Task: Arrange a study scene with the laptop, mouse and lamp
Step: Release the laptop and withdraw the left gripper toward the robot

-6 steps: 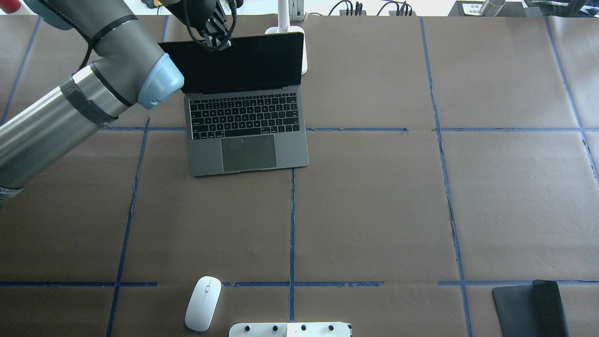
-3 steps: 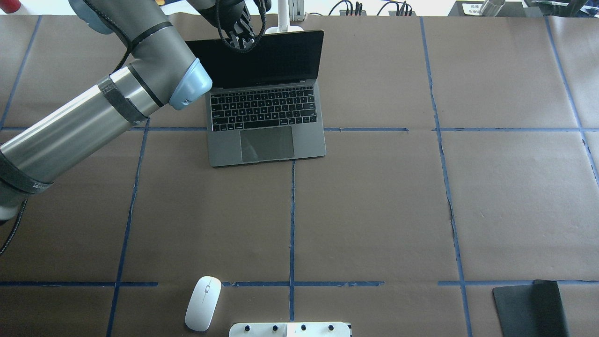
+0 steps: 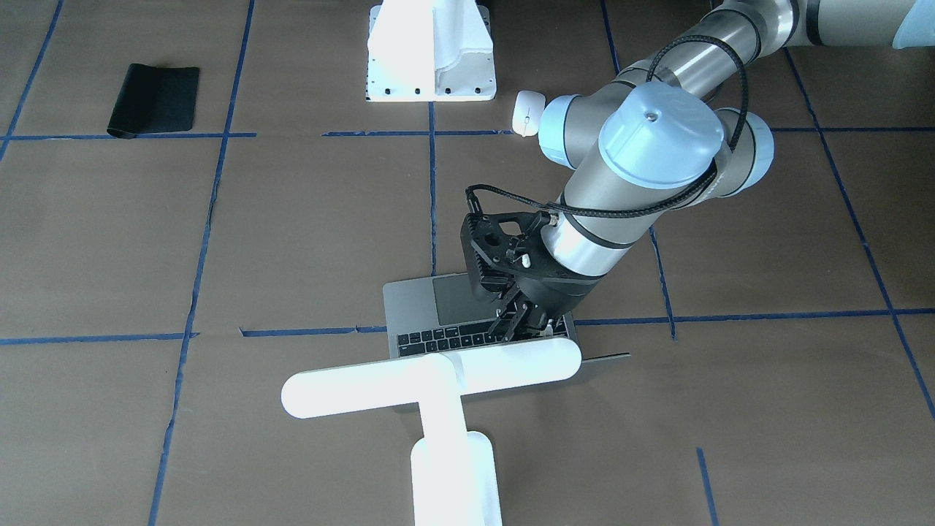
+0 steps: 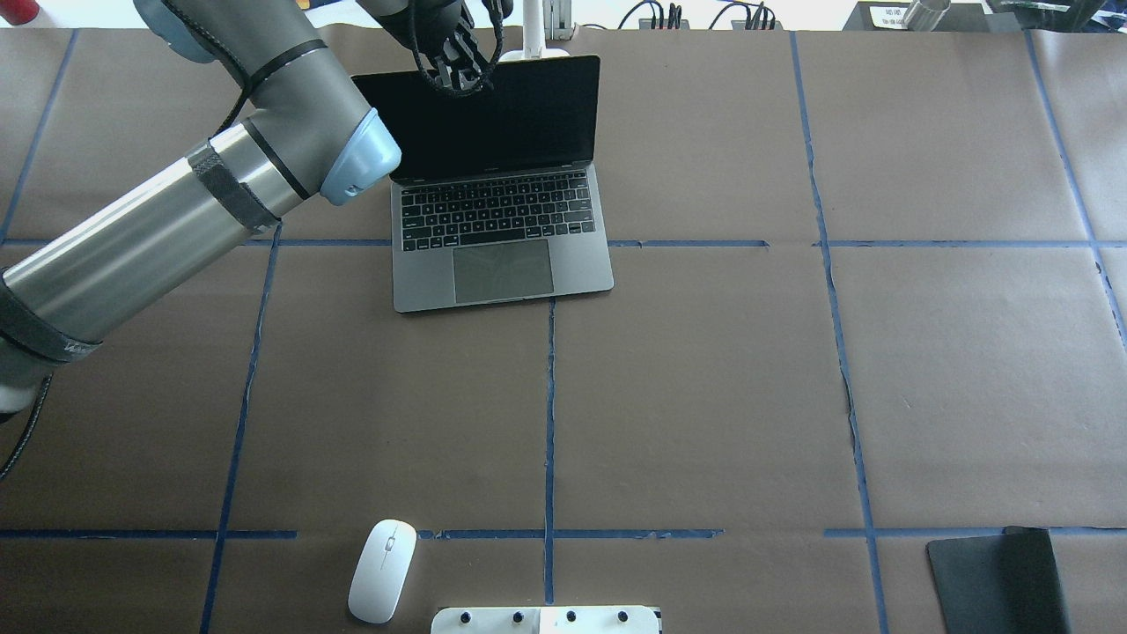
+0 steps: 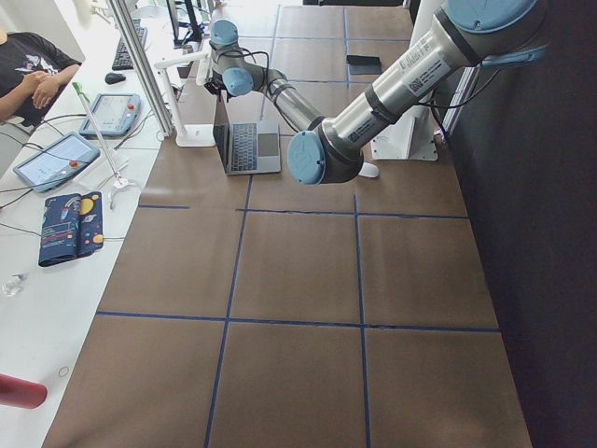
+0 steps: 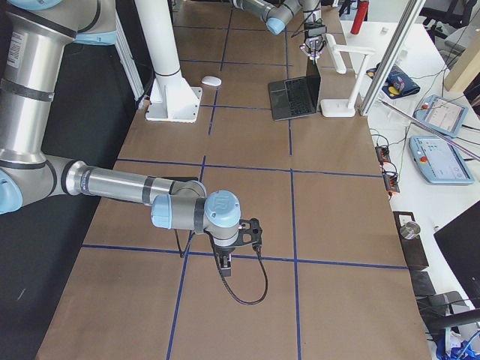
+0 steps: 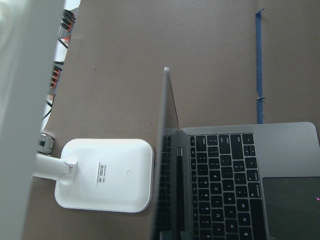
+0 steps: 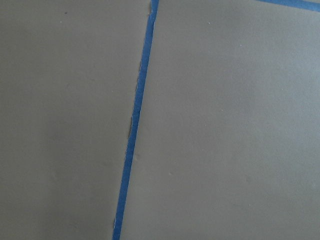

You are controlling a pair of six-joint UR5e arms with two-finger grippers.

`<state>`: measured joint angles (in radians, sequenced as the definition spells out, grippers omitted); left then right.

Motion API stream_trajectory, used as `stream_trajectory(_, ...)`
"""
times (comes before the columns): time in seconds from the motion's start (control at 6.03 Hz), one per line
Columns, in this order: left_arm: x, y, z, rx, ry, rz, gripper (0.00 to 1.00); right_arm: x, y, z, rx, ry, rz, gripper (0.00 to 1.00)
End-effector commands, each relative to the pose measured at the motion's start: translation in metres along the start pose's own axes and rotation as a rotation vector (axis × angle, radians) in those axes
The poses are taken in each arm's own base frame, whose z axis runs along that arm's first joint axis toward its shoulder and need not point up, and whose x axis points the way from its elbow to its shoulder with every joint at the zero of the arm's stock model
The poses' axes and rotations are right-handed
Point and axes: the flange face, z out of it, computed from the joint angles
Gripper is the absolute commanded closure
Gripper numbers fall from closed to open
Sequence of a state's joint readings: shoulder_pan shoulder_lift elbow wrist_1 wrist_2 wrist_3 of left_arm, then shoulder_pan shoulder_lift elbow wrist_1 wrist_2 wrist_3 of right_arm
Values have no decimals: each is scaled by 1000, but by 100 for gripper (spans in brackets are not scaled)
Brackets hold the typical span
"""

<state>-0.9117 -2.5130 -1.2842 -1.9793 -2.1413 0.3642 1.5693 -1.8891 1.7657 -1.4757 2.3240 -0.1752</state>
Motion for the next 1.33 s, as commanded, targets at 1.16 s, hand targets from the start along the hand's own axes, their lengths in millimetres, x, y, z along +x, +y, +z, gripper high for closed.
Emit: stream_trajectory(1.16, 80, 191, -81, -36, -39, 106, 39, 2, 2, 3, -5, -2, 4, 0)
